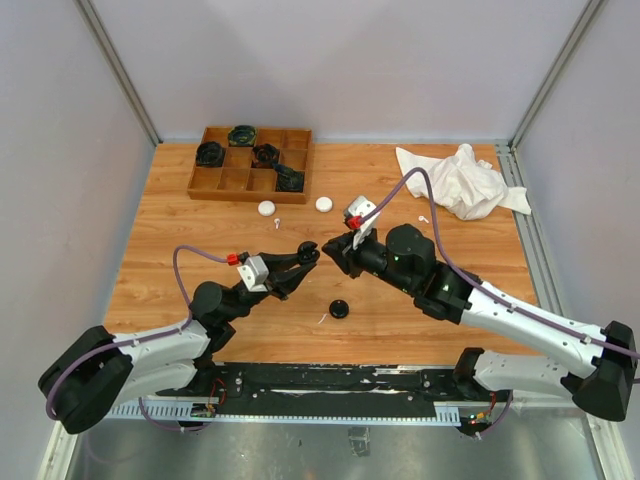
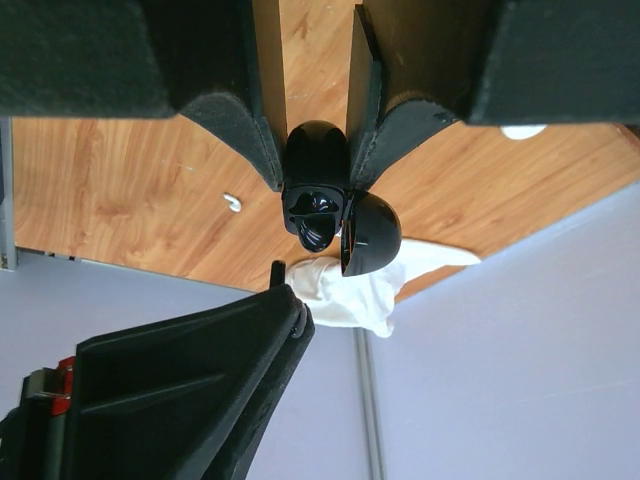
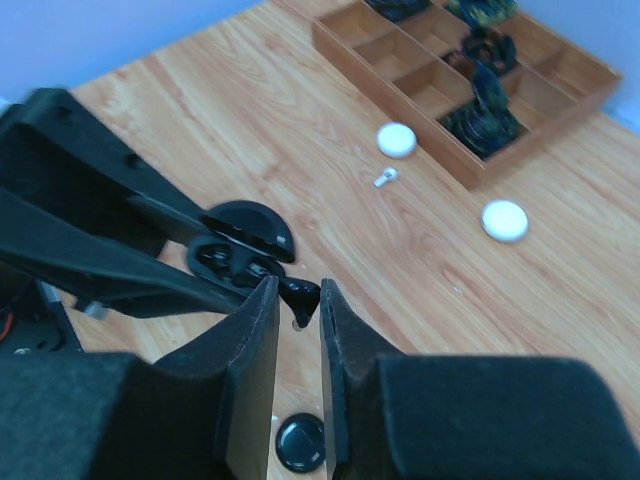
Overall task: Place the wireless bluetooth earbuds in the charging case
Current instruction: Place the earbud in the charging case.
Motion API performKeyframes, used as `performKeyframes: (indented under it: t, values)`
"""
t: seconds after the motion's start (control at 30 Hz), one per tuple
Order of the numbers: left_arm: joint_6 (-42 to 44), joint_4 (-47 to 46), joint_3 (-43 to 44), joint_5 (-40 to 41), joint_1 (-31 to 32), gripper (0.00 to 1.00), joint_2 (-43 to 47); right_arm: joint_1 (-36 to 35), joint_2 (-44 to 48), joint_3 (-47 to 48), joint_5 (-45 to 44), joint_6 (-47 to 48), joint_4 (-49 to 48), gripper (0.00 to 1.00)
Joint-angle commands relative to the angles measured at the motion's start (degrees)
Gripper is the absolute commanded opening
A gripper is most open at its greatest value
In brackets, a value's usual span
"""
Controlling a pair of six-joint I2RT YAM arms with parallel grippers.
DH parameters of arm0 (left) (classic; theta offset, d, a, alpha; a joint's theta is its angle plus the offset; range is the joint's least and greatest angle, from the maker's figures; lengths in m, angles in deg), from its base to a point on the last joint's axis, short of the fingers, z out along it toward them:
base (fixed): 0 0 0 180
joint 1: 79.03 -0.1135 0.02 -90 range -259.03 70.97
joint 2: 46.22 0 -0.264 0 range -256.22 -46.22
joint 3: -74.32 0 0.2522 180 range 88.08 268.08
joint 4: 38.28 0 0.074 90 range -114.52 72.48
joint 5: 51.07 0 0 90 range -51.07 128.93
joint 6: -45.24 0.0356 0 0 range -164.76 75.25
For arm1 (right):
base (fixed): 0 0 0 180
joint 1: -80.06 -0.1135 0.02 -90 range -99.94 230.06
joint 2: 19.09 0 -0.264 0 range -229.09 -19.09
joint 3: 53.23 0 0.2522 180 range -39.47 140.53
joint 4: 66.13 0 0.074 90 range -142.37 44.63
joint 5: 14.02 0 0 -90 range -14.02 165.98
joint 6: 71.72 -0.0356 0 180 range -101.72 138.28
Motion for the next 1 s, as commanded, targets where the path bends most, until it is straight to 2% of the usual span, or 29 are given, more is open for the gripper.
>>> performKeyframes:
  t: [0.0,0.27,0.97]
  values:
    - [1.8,-6.0,-0.3,-3.2,-0.3,0.0,-0.5,-4.9,1.2,-1.5,-1.1,4.0,-9.7,0.13]
    - [2.7,-6.0,-0.4,-5.0,-0.3,0.0,0.5,-9.5,0.2,-1.9,-1.5,6.9,-14.3,0.13]
    - [0.2,-7.6,-0.4,-3.6,-0.3,0.0,0.6,-10.0,-2.7,-0.8,-3.2,7.2,-10.4,0.14]
